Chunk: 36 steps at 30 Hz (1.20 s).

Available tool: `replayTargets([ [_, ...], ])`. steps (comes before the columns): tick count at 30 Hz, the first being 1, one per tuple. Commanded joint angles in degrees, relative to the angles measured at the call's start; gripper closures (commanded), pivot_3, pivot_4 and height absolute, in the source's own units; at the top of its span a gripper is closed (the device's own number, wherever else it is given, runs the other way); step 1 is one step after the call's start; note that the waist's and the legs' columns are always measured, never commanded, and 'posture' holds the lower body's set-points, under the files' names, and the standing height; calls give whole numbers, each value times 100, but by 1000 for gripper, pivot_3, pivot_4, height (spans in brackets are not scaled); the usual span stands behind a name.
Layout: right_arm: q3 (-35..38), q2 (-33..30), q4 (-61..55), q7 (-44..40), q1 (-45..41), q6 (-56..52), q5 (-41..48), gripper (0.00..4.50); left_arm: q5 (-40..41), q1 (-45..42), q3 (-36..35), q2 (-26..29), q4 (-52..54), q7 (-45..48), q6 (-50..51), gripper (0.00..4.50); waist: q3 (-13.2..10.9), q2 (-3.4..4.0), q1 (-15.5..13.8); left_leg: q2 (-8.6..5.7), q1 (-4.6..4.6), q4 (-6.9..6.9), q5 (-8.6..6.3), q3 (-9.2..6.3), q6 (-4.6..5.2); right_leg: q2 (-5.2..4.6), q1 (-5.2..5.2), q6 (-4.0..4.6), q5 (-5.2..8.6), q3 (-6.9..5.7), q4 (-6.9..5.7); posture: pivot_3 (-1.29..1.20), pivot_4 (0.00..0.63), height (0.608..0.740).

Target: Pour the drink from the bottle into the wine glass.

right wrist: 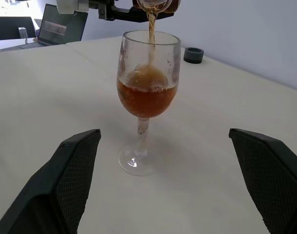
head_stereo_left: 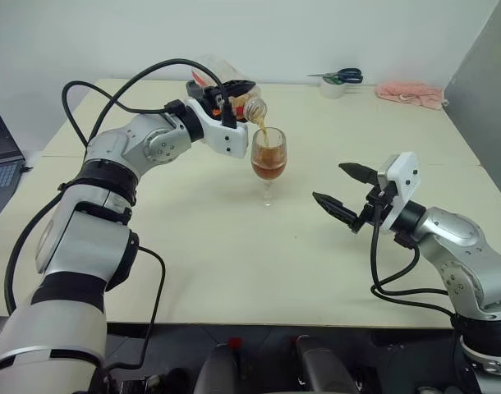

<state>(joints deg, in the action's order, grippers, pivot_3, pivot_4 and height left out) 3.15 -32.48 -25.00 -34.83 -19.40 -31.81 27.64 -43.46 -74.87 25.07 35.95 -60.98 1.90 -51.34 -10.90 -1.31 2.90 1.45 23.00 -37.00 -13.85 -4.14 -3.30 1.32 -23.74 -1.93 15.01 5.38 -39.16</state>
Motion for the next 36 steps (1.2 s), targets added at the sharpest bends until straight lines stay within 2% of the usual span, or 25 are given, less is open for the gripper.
replayTargets([
  [1,16,-8,-54,-26,-179,130,-58,0,74,-184,-54,54,151,-75,16,2357,0,0,0,0,0,0,0,0,0,0,0,0,0,0,0,0,150,740],
  [23,41,72,-106,34,-193,131,-164,0,207,-219,-110,-71,133,5,-41,2357,0,0,0,0,-1,-1,0,0,0,0,0,0,0,0,-4,0,150,740],
  [31,86,1,-70,-65,-551,82,-78,0,1059,28,-477,-192,122,654,29,2358,0,0,15,0,-3,-1,0,0,0,0,0,0,0,0,-9,0,150,740],
  [36,59,-14,29,-221,-997,29,68,0,2323,416,-1187,-355,329,1446,468,2358,0,1,30,0,-9,-2,0,1,0,-1,-1,1,0,-1,-28,0,150,740],
])
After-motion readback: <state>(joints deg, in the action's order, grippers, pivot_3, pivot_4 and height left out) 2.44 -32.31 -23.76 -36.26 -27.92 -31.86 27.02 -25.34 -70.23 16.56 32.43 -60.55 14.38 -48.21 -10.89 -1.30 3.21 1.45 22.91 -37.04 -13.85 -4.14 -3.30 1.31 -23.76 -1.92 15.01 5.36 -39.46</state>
